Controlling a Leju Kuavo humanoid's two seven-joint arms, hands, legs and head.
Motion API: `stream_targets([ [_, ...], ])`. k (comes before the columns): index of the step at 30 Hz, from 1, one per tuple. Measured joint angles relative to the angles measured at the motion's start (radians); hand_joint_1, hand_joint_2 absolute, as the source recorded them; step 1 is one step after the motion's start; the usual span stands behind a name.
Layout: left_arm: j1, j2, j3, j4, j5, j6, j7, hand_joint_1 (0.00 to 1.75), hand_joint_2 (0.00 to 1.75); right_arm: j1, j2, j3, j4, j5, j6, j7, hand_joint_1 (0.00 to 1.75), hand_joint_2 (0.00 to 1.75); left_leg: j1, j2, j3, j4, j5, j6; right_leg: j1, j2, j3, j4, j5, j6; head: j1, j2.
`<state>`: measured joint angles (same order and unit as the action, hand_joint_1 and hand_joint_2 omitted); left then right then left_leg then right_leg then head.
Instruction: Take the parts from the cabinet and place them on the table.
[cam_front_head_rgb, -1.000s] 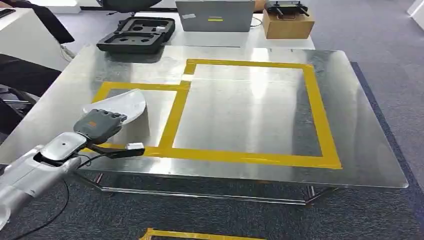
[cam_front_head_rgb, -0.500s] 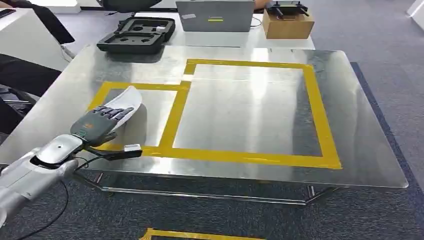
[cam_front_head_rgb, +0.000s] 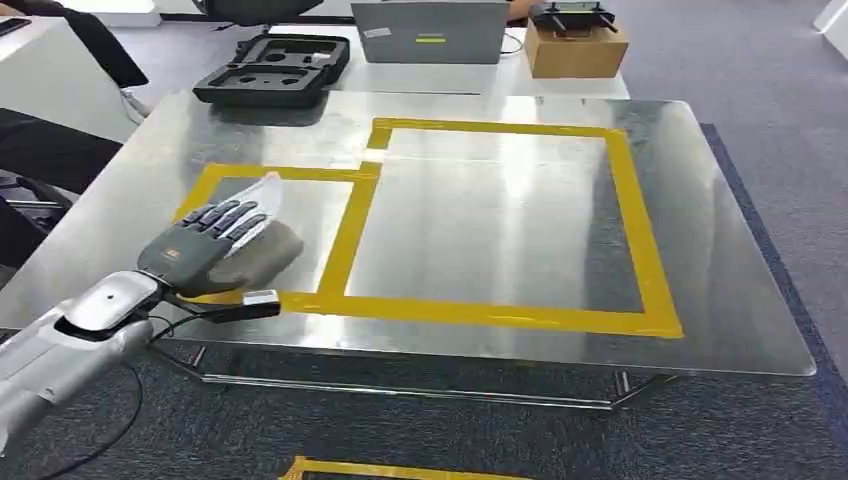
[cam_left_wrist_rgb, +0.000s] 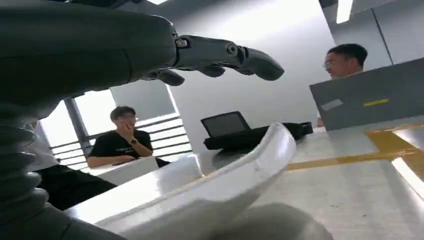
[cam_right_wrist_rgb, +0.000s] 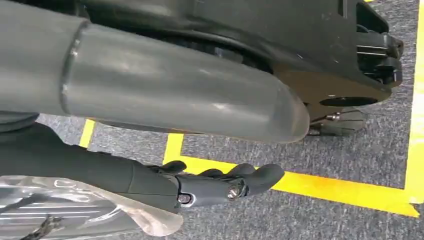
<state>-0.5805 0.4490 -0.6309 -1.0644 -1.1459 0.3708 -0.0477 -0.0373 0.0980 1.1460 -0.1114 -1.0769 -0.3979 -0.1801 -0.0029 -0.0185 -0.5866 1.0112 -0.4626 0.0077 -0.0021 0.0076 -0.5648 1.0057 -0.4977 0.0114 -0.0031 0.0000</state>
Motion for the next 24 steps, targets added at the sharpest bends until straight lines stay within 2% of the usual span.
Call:
stream_targets([
  [10, 0.051, 0.010, 0.068, -0.117, 0.002, 0.057, -0.008, 0.00, 0.00, -0.002, 0.000, 0.000, 0.001, -0.007, 0.000, -0.002, 0.00, 0.00, 0.000, 0.000, 0.000, 0.000, 0.000, 0.000, 0.000, 0.000, 0.000, 0.000, 0.000, 0.000, 0.000, 0.000],
  [17, 0.069, 0.015, 0.081, -0.174, -0.021, 0.072, -0.008, 0.00, 0.00, -0.001, 0.000, 0.000, 0.005, -0.015, 0.000, -0.016, 0.00, 0.00, 0.000, 0.000, 0.000, 0.000, 0.000, 0.000, 0.000, 0.000, 0.000, 0.000, 0.000, 0.000, 0.000, 0.000],
  [24, 0.067, -0.017, 0.061, -0.219, -0.050, 0.075, 0.003, 0.00, 0.00, 0.004, -0.005, 0.000, 0.023, -0.039, 0.027, -0.054, 0.00, 0.00, 0.000, 0.000, 0.000, 0.000, 0.000, 0.000, 0.000, 0.001, 0.000, 0.000, 0.000, 0.000, 0.000, 0.000],
])
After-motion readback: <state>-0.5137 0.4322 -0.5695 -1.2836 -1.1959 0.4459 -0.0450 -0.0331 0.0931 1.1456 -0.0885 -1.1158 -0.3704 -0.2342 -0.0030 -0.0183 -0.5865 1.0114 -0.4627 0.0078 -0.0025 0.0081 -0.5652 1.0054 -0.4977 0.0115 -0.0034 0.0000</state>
